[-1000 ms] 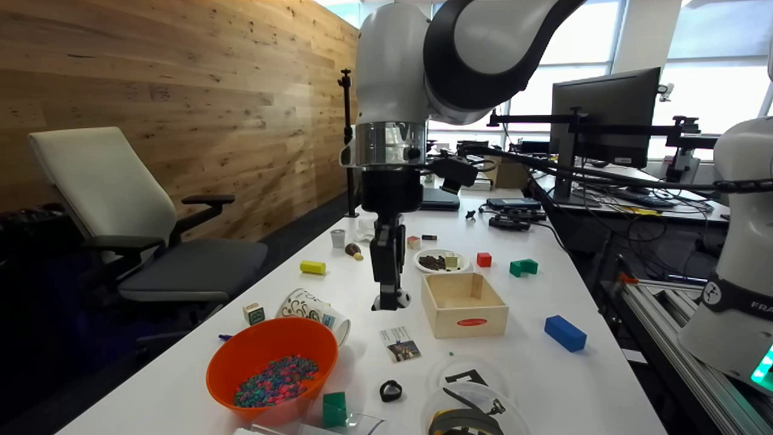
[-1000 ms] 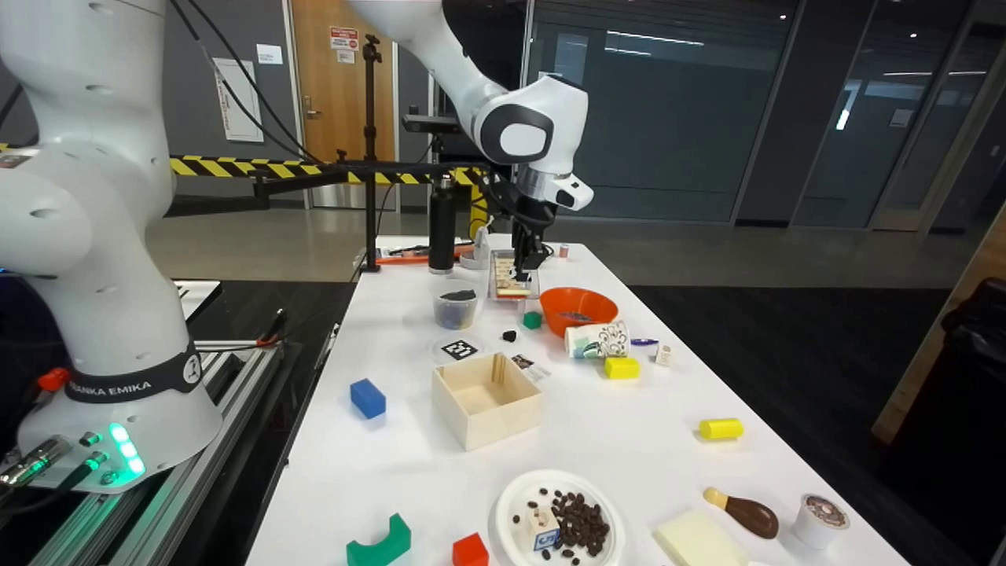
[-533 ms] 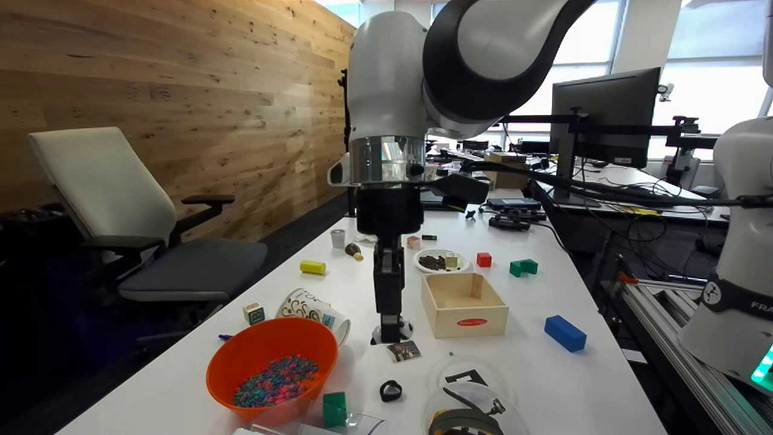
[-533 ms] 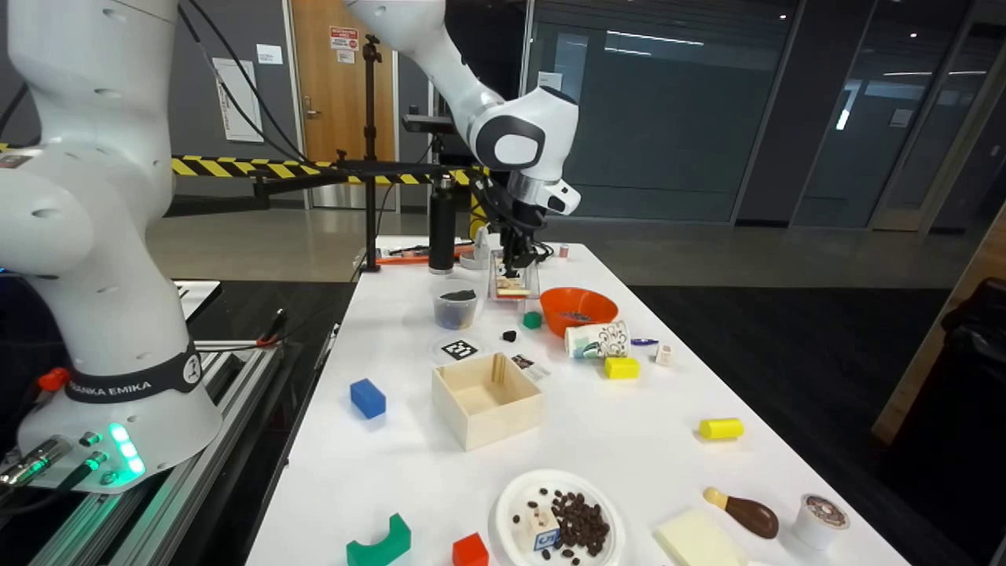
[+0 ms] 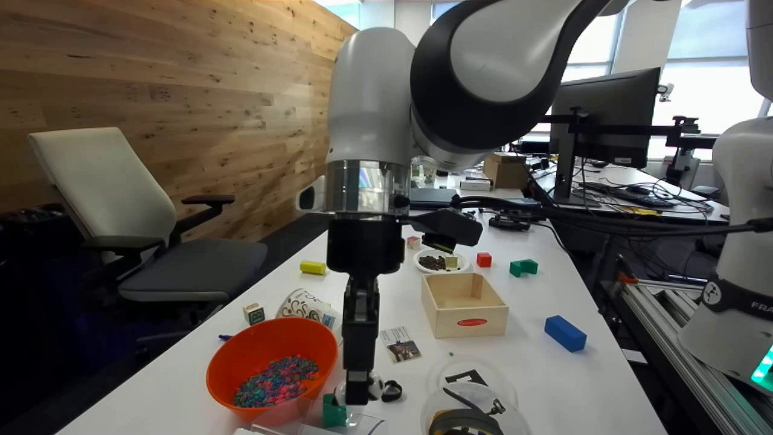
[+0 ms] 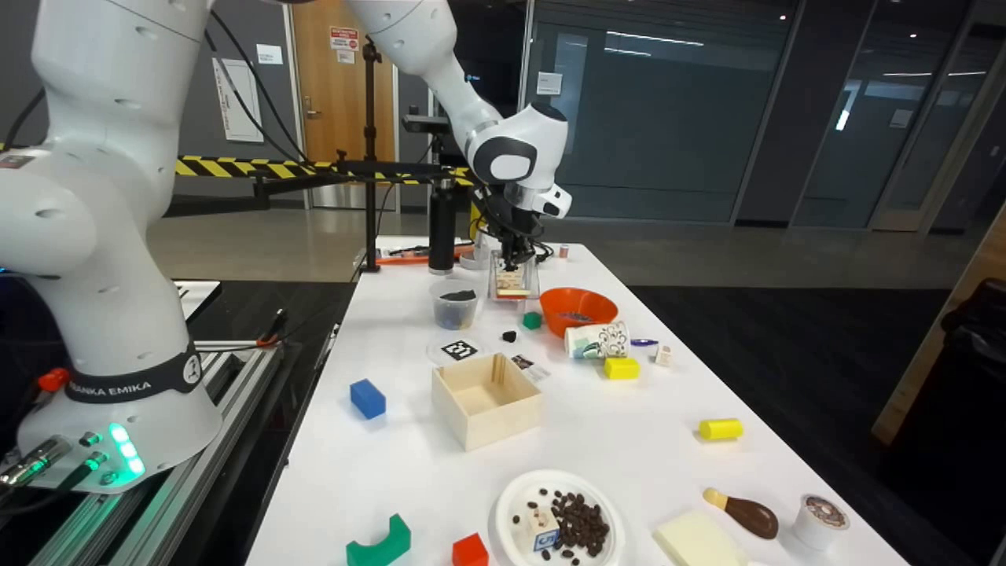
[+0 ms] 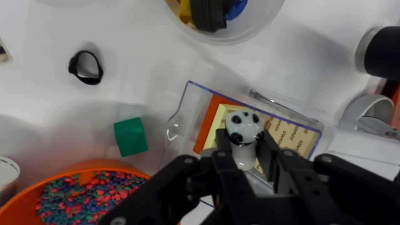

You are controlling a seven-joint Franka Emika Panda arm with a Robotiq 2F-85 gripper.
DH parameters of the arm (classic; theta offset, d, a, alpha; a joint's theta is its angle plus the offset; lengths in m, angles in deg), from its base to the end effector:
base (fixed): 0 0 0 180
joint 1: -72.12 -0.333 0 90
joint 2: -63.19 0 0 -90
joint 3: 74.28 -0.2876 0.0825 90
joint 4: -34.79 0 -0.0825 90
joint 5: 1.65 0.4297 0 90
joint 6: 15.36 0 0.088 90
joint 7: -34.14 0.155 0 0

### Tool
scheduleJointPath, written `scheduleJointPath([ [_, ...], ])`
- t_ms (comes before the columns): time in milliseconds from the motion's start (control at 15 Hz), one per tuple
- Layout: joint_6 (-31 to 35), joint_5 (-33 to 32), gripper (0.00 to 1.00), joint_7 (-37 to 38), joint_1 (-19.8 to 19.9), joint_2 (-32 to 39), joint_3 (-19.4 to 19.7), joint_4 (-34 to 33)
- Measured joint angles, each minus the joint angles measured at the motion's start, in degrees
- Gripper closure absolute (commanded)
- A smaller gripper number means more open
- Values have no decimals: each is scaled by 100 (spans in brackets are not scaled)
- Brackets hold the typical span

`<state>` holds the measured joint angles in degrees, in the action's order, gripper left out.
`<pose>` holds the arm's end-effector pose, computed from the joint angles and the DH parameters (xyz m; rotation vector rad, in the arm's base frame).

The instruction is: Put the brown object and panda in the white container on the left then close the container.

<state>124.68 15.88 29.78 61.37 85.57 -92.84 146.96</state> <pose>0.5668 0.3315 0.1944 -2.7595 -0.4628 -0.0424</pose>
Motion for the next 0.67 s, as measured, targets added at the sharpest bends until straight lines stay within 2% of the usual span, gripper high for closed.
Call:
scheduleJointPath([
  [667,869,127,93,-441,31,442,-226,-210],
])
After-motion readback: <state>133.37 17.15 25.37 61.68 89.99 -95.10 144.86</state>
